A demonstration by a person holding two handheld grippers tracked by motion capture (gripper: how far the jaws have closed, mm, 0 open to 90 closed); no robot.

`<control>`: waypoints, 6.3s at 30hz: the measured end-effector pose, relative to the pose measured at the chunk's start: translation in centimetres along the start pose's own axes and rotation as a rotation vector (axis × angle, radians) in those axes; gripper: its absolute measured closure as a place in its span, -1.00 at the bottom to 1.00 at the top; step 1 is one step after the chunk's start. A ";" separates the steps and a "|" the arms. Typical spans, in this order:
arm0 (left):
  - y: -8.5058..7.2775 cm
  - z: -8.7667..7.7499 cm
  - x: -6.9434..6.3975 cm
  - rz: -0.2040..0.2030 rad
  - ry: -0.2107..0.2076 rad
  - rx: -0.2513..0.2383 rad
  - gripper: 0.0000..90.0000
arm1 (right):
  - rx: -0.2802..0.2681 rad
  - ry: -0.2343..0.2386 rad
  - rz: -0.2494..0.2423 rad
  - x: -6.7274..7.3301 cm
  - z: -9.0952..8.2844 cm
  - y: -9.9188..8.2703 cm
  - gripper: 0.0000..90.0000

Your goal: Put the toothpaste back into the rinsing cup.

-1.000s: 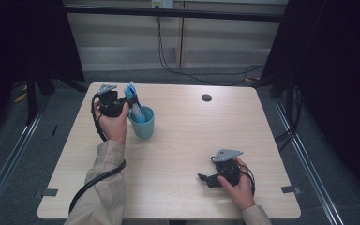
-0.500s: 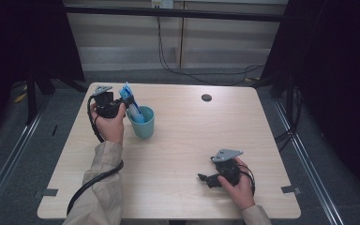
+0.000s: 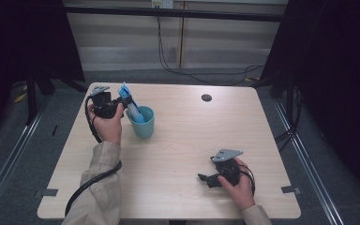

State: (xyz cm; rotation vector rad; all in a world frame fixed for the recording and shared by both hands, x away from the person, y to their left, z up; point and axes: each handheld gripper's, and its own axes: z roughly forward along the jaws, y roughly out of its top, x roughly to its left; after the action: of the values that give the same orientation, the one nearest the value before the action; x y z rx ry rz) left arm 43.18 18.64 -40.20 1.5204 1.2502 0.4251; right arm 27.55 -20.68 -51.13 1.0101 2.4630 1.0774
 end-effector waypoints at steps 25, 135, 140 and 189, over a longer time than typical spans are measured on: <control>-0.3 -0.5 0.5 -0.025 -0.002 -0.005 -0.15 | 0.000 0.001 0.001 0.0 0.0 0.0 -0.69; -10.0 -4.8 0.9 0.110 -0.079 0.181 -0.60 | 0.000 0.011 -0.008 -0.2 0.2 0.1 -0.69; -10.7 -4.8 1.0 0.125 -0.076 0.197 -0.60 | 0.000 0.010 -0.008 -0.1 0.2 0.1 -0.69; -14.7 -4.5 -0.9 0.388 -0.006 0.394 -0.64 | 0.001 0.010 -0.011 -0.2 0.2 0.2 -0.69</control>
State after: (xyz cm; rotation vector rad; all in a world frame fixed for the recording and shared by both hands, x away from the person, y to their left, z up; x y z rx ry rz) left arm 32.23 18.29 -50.98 2.1139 1.0724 0.4387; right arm 27.85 -20.62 -51.15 0.9924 2.4741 1.0808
